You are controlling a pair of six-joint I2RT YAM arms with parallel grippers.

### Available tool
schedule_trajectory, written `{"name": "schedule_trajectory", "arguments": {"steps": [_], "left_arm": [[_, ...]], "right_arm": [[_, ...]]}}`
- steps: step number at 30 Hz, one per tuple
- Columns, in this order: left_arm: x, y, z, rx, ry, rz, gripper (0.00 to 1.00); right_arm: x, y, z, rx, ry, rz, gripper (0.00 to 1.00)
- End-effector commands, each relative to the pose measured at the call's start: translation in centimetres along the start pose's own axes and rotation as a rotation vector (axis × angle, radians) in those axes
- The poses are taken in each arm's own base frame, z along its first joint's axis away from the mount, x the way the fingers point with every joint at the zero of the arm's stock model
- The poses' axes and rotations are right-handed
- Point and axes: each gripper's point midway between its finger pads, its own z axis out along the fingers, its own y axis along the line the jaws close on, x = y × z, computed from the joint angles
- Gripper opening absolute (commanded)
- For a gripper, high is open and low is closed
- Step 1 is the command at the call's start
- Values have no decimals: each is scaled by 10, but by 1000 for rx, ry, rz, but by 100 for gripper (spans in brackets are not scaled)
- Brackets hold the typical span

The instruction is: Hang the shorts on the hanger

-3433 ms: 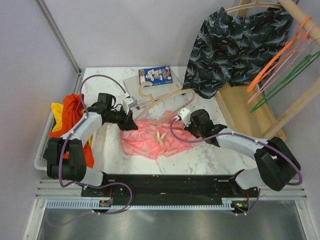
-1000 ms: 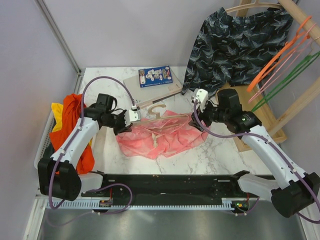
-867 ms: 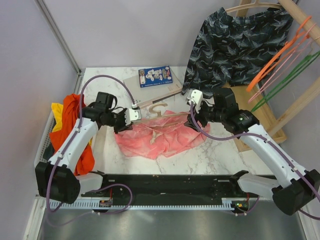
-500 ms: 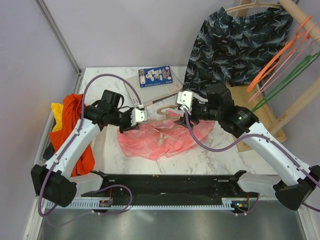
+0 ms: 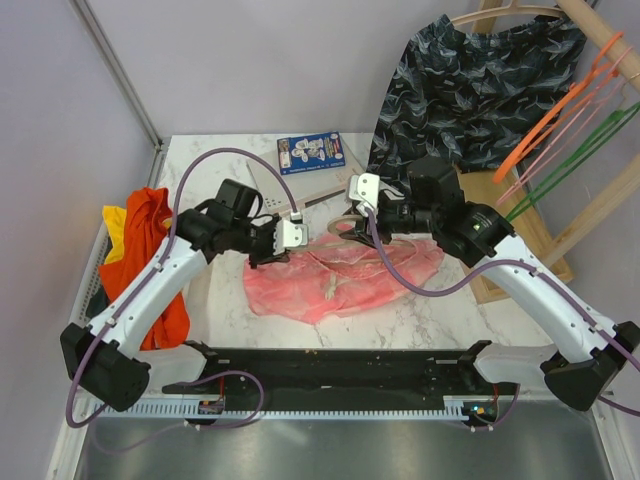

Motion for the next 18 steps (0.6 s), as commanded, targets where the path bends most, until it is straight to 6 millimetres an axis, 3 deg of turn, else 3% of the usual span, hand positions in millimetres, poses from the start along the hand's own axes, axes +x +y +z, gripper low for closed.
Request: {"name": "schedule_trajectory", "arguments": {"steps": [1, 3, 4, 6, 14, 18], "left_arm": [[-29, 14, -7, -41, -67, -10, 2], [-30, 14, -7, -40, -68, -16, 2], [-31, 15, -7, -41, -70, -17, 2], [-34, 14, -8, -39, -75, -18, 2], [-41, 15, -15, -62, -92, -40, 9], [-43, 16, -21, -88, -94, -25, 29]], "right_arm": [[-20, 10, -2, -59, -59, -3, 48], [-23, 12, -1, -69, -72, 9, 40], [-25, 11, -1, -68, -78, 11, 20], [-31, 7, -3, -50, -86, 25, 0], [-73, -10, -22, 51, -187, 28, 0], [-86, -12, -29, 67, -221, 19, 0]]}}
